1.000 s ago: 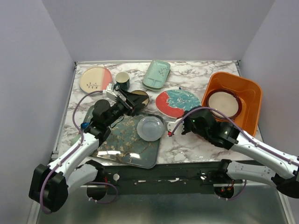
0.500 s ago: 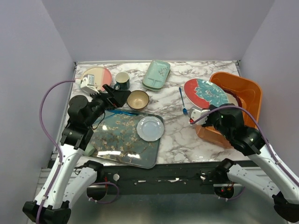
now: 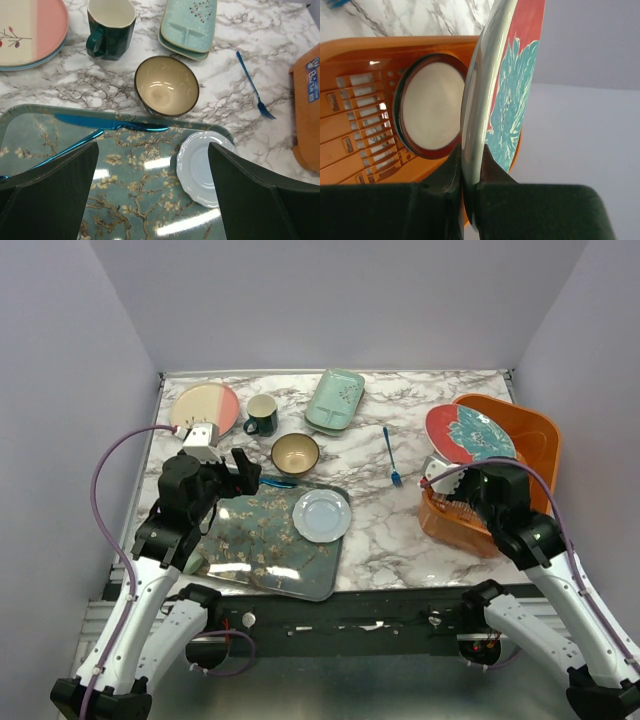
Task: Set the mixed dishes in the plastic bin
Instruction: Place the plate in the plastic bin.
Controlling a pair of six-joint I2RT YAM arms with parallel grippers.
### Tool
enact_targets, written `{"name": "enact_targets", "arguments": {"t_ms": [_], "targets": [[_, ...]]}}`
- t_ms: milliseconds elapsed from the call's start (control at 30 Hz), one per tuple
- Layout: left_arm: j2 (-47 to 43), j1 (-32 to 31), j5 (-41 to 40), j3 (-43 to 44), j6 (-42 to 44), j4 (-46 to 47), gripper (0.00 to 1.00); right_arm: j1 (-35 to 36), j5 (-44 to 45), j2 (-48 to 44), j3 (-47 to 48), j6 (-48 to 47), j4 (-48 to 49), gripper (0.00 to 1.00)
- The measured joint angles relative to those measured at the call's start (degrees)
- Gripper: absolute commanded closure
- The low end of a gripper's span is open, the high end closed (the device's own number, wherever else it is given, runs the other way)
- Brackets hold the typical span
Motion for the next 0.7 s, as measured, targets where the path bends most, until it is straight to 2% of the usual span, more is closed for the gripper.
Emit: {"name": "enact_targets", "arguments": {"t_ms": [333, 700], "targets": [[0.1, 0.1, 0.3, -2.9, 1.7, 0.5, 0.01, -10.8, -0.6, 2.5, -0.1, 0.0, 2.8, 1.00], [-2.9, 0.1, 0.8, -3.5, 1.7, 1.0, 0.01, -24.5, -11.3, 6.8, -0.1, -2.7, 3.3, 0.99]]}}
